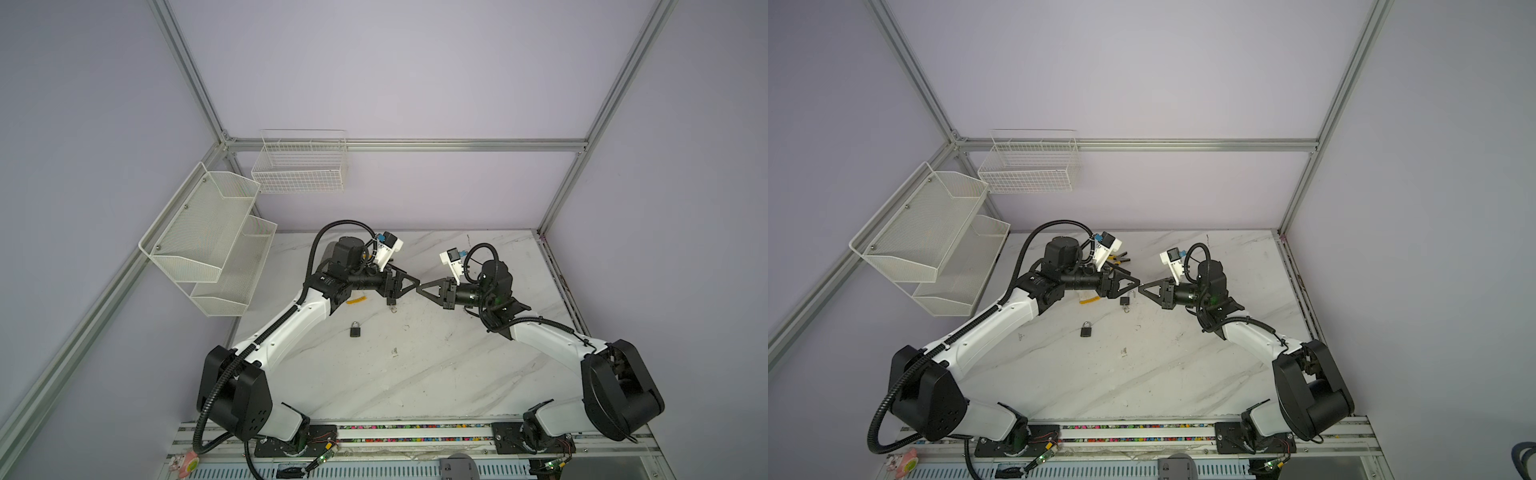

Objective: Unlock with the key

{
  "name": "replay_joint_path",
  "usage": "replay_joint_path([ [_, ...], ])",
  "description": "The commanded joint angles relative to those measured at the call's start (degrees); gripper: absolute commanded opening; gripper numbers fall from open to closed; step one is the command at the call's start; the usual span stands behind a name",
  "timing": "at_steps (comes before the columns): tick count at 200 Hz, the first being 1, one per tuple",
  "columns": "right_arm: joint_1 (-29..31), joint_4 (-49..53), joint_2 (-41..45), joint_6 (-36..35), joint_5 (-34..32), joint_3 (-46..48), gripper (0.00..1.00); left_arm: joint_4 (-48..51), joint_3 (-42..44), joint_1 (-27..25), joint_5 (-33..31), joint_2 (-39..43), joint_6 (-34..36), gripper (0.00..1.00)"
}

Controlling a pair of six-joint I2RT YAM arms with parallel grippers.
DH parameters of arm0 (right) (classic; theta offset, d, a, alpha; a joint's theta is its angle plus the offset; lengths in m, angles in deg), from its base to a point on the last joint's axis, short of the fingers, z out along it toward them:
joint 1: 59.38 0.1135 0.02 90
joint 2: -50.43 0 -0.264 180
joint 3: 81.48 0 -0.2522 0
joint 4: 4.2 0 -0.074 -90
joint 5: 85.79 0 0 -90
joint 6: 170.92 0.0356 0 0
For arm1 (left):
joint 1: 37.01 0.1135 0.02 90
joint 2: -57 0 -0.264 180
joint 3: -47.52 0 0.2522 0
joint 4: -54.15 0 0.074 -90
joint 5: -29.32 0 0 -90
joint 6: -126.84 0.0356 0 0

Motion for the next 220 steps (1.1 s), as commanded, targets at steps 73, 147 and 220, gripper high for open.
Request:
replay_joint_path([
  [73,1.2,15.8,2.5,1.9,-17.9,2.4,0.0,16.7,14.0,0.6,-35.6,15.3,-18.5,0.83],
  [147,9.3,5.2,4.3,10.9,-22.3,10.4,0.0,22.3,17.8,-0.2,-42.3,2.7,-25.5,0.82],
  [220,9.3,3.2,3.1,12.2,-21.8,10.4,0.0,20.0,16.5,-1.5,-45.7,-9.7,-29.4,0.73],
])
